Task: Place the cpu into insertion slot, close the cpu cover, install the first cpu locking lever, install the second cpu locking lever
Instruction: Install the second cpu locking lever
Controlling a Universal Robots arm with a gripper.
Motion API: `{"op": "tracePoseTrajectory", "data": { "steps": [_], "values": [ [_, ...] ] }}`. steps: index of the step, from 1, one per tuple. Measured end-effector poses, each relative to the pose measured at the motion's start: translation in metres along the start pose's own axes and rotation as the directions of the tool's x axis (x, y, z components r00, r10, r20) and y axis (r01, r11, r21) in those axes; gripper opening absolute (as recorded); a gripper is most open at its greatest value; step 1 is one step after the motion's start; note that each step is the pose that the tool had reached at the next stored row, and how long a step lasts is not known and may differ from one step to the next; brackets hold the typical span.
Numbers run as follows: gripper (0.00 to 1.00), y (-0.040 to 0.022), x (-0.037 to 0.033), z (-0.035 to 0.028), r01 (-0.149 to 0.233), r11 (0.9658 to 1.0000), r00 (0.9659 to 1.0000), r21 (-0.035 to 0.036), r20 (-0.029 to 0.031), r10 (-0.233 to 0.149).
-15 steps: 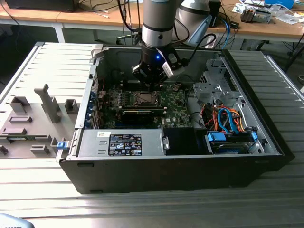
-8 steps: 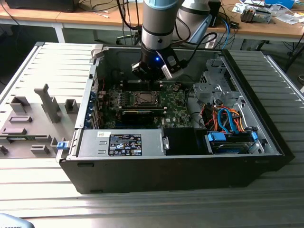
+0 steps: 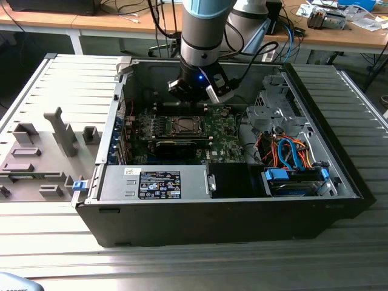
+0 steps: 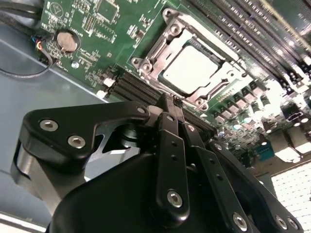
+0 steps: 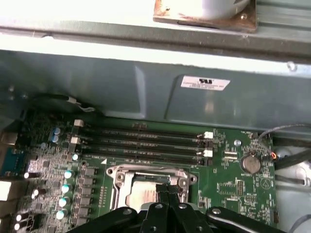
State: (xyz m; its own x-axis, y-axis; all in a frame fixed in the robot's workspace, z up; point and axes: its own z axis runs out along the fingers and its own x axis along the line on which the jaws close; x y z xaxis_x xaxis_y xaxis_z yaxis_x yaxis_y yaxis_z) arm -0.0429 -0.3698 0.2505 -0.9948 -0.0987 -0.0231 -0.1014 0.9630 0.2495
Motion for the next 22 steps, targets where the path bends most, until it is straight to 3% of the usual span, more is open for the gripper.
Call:
{"op": "tracePoseTrajectory", "data": {
  "steps": [2,8,22],
  "values": [
    [0.11,-0.0046,0.0006,-0.0011,0.000,1.0000,1.0000,0.0000,0.0000,0.000],
    [0.11,-0.0106,0.0017,-0.0022,0.000,1.0000,1.0000,-0.0001,0.0000,0.000],
    [0.11,-0.0137,0.0029,-0.0009,0.000,1.0000,1.0000,0.0001,-0.0001,0.000]
  ]
}}
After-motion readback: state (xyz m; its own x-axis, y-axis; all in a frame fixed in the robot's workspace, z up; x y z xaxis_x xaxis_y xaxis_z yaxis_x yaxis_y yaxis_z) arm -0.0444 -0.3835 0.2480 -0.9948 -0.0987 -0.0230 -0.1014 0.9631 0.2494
